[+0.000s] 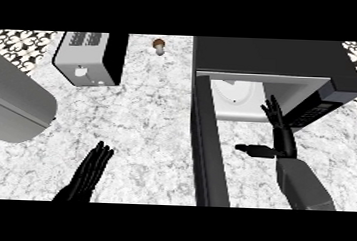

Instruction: Pick up the milk, place it into the microwave and close the microwave

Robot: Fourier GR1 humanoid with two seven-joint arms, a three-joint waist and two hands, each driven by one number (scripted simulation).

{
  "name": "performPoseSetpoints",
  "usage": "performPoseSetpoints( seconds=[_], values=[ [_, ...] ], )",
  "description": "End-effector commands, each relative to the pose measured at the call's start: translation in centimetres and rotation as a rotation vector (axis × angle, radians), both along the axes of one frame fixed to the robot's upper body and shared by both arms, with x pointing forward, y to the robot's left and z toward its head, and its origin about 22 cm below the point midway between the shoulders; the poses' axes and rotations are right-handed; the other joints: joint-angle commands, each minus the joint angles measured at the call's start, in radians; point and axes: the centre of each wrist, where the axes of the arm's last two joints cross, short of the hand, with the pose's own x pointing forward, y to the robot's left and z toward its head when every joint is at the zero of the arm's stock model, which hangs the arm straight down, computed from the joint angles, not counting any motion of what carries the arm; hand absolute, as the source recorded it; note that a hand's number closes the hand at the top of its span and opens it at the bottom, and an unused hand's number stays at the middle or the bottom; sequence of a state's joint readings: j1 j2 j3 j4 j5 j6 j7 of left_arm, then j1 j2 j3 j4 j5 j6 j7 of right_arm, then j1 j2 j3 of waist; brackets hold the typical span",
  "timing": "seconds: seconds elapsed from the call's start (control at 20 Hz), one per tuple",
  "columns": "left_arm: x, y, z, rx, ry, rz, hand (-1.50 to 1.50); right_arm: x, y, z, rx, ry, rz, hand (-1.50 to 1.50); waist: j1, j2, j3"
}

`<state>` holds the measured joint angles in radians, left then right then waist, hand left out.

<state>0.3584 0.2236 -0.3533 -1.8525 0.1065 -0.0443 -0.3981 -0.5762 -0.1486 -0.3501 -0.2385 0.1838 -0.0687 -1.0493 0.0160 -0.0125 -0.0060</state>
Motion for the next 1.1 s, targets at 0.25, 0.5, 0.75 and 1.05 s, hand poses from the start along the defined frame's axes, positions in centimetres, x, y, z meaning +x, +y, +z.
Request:
performPoseSetpoints(
  seconds=[0.25, 0.5, 0.75, 1.05],
  values=[
    [-0.3, -2.4, 0.1, 0.015, 0.093, -0.149, 1.5, -6.8, -3.6, -3.4, 0.254, -0.01, 0.044, -1.5, -0.048, 0.002, 0.004],
    [2.1, -2.2, 0.1, 0.124, 0.081, -0.142, 1.5, -10.1, -5.1, -3.9, 0.285, -0.031, 0.054, -1.5, -0.052, 0.003, 0.004],
    [1.5, -1.8, -1.9, 0.241, 0.093, -0.232, 1.5, -11.1, -7.2, -2.2, 0.281, -0.077, 0.05, -1.5, -0.051, 0.003, 0.003],
    [1.9, -6.4, -2.9, 0.409, 0.078, -0.388, 1.5, -14.0, -9.2, 0.0, 0.257, -0.068, 0.071, -1.5, -0.059, 0.004, 0.003]
  ],
)
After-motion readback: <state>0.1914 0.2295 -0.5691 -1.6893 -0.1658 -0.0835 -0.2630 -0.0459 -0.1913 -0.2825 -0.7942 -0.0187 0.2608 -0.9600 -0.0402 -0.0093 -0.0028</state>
